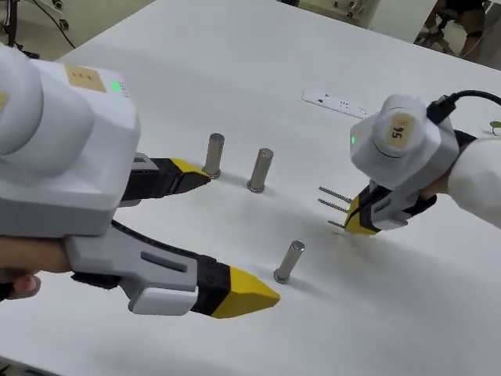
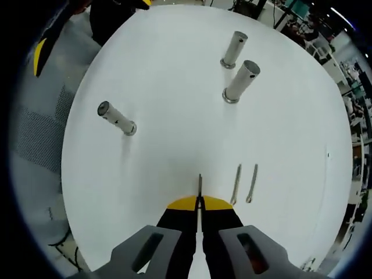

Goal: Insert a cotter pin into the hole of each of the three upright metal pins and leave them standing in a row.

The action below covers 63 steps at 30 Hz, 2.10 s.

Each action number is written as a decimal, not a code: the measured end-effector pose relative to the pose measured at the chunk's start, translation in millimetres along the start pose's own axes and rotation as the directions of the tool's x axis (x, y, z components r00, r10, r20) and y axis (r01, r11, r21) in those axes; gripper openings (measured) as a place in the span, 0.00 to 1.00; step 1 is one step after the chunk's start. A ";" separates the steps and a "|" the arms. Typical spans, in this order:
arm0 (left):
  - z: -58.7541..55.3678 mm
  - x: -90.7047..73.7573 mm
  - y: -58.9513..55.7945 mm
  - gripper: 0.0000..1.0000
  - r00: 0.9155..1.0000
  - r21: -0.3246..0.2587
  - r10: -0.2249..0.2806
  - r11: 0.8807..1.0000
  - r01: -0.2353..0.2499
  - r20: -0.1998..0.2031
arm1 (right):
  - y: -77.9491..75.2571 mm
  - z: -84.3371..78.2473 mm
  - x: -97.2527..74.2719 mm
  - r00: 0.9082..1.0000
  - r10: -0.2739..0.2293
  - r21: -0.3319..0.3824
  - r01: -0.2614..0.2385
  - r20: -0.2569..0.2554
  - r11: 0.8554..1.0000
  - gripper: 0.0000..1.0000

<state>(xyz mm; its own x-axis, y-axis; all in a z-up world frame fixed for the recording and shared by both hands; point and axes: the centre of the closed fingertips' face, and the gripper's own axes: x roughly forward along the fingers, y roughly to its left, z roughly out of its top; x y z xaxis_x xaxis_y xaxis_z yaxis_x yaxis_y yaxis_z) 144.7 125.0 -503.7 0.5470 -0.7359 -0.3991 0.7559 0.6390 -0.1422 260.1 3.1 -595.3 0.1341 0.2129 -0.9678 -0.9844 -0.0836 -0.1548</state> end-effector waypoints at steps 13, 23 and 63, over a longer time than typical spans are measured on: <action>3.1 10.3 2.7 0.72 1.000 0.021 -0.004 1.000 0.004 -0.015 | 18.4 21.3 -43.2 0.959 -0.180 0.120 0.157 0.218 0.980 0.00; 17.6 25.2 7.6 0.56 0.997 -0.066 -0.050 0.996 0.053 0.053 | 40.9 44.0 -69.8 0.914 -0.297 0.128 0.272 0.277 0.954 0.00; 23.1 65.2 -28.7 0.01 0.966 -0.234 -0.247 0.937 0.257 0.073 | 83.2 71.7 -81.0 0.871 -0.398 0.079 0.393 0.288 0.916 0.00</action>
<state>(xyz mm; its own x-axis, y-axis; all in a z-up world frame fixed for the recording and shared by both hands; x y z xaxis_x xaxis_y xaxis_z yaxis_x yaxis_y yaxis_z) 167.0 53.5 -504.7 0.3680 -0.8853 -0.2843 0.7653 0.4620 -0.4481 159.2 48.8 -515.6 0.4762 0.4989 -0.7242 -0.8583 0.0844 -0.5062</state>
